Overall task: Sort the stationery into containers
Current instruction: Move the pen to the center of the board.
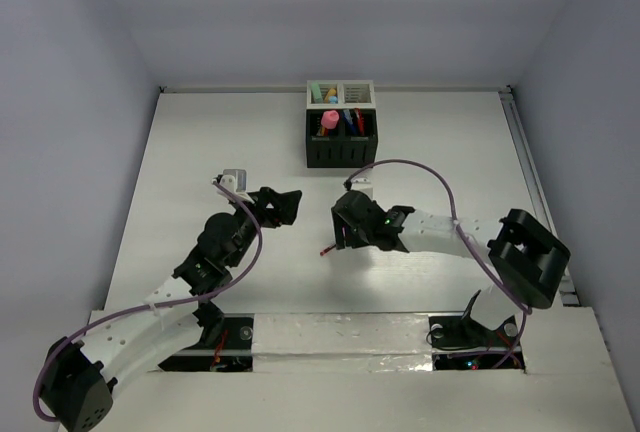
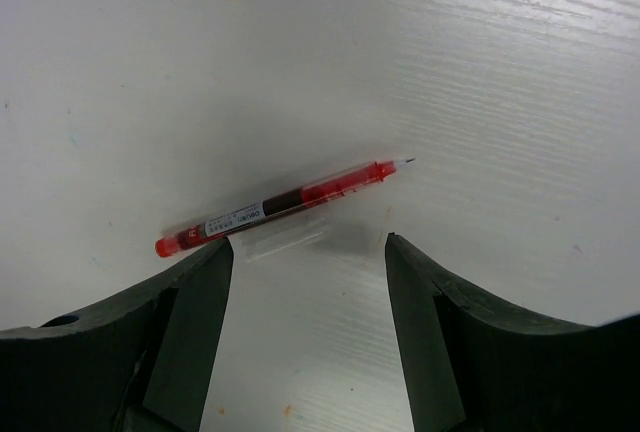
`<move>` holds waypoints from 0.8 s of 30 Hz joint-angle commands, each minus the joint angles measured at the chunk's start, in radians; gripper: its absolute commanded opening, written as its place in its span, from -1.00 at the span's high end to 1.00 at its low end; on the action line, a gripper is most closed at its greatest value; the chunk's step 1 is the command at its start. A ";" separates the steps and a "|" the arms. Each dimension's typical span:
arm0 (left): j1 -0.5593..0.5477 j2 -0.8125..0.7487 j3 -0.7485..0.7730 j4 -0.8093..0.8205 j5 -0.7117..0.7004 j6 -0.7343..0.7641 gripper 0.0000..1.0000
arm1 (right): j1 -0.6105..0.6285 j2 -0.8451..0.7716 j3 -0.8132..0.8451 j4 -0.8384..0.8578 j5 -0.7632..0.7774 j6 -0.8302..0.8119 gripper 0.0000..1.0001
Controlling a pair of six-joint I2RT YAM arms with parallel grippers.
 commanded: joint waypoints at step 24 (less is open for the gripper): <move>0.002 0.000 -0.009 0.068 0.029 0.004 -0.53 | -0.088 0.120 0.046 0.170 -0.117 0.025 -0.14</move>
